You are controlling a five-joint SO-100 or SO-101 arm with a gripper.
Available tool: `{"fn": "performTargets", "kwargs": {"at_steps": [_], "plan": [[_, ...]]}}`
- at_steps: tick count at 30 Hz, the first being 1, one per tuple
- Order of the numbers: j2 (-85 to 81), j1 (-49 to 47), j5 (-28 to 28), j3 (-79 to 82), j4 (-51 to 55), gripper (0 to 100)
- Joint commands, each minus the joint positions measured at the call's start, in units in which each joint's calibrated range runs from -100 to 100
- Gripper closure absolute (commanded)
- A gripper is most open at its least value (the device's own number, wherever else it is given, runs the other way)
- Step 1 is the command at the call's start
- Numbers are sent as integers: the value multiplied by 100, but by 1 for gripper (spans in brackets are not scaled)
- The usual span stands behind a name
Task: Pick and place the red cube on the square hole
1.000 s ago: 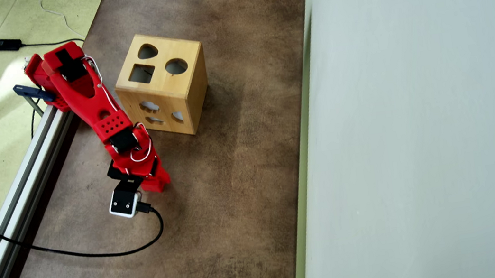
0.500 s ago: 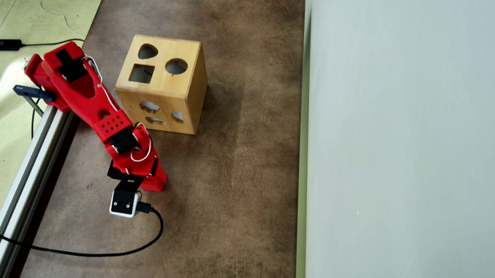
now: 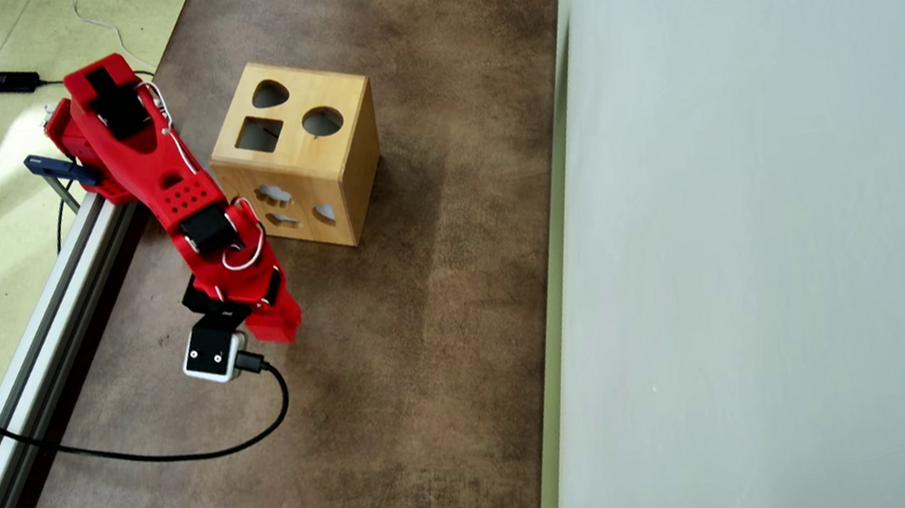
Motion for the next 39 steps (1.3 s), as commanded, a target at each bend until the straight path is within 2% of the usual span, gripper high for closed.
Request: {"fn": "performTargets", "kwargs": {"at_steps": [1, 6, 13, 20, 39], "plan": [[-1147, -77, -44, -162, 627, 98], [-1869, -92, -244, -171, 1335, 98], [-2395, -649, -747, -162, 1986, 98], [-2548, -1288, -1294, -144, 2002, 98], [-3312, -2670, -2012, 786, 1994, 98]]}}
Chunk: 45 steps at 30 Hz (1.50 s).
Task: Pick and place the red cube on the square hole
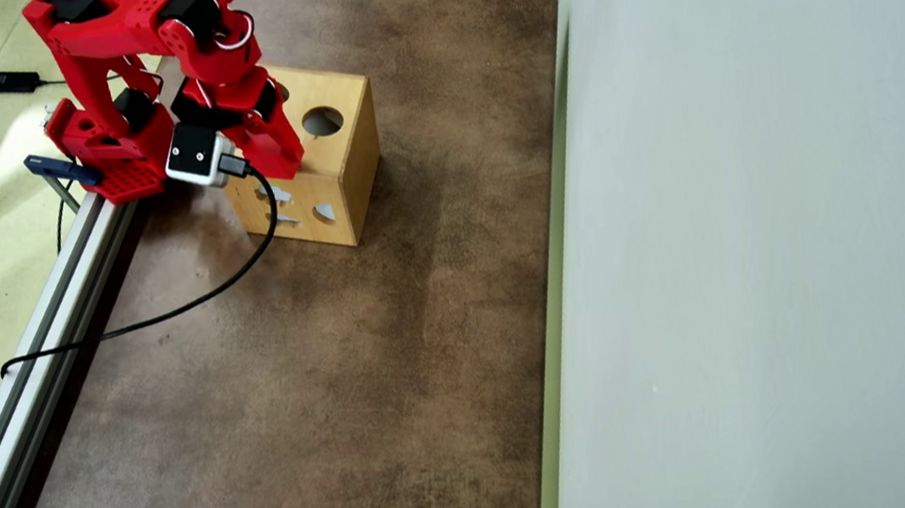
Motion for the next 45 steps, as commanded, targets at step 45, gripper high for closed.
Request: {"fn": "performTargets", "kwargs": {"at_steps": [45], "plan": [[-3098, -603, -73, 1664, 73, 98]]}}
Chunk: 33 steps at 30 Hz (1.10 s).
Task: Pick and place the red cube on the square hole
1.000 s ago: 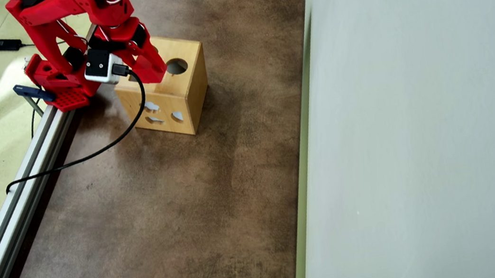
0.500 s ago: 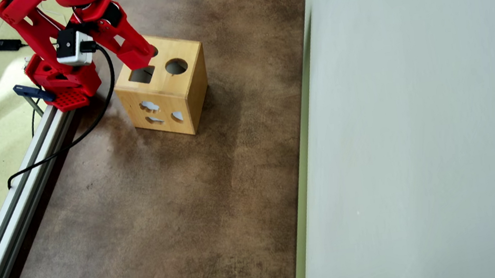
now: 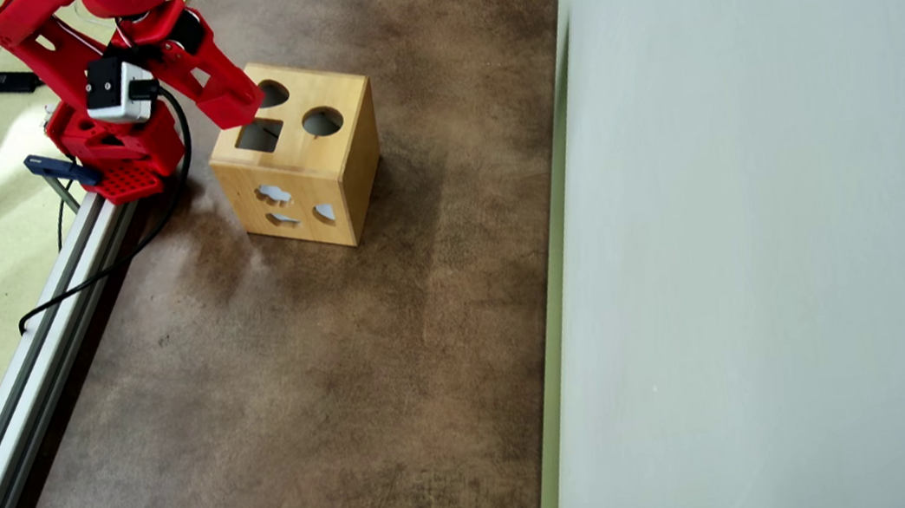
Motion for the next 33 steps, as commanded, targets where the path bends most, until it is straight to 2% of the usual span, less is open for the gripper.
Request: {"fn": "performTargets", "kwargs": {"at_steps": [1, 33], "plan": [[-132, -114, -10, -34, 57, 98], [-47, -114, 10, 494, 17, 98]]}}
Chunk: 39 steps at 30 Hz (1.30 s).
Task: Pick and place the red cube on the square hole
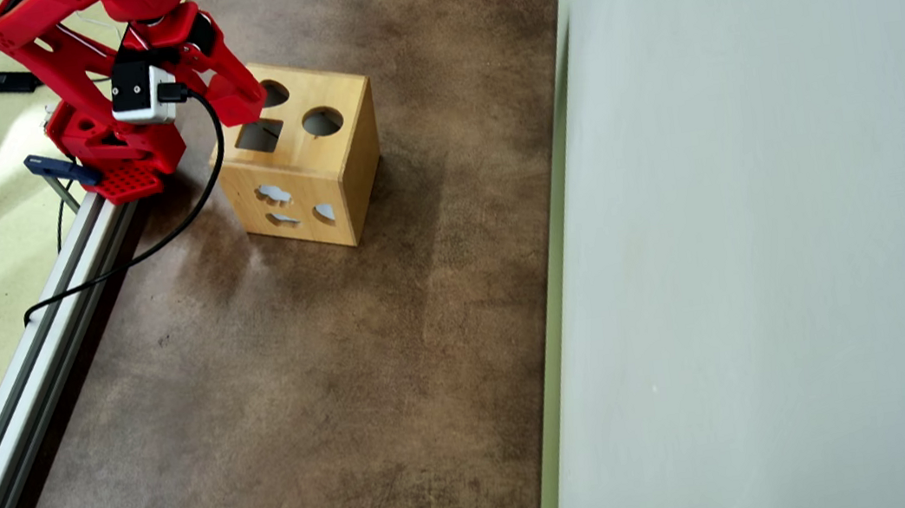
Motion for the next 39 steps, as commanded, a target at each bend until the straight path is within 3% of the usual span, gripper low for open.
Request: {"fn": "performTargets", "kwargs": {"at_steps": [1, 39], "plan": [[-30, -35, 10, -20, 17, 98], [395, 40, -10, 141, -23, 98]]}}
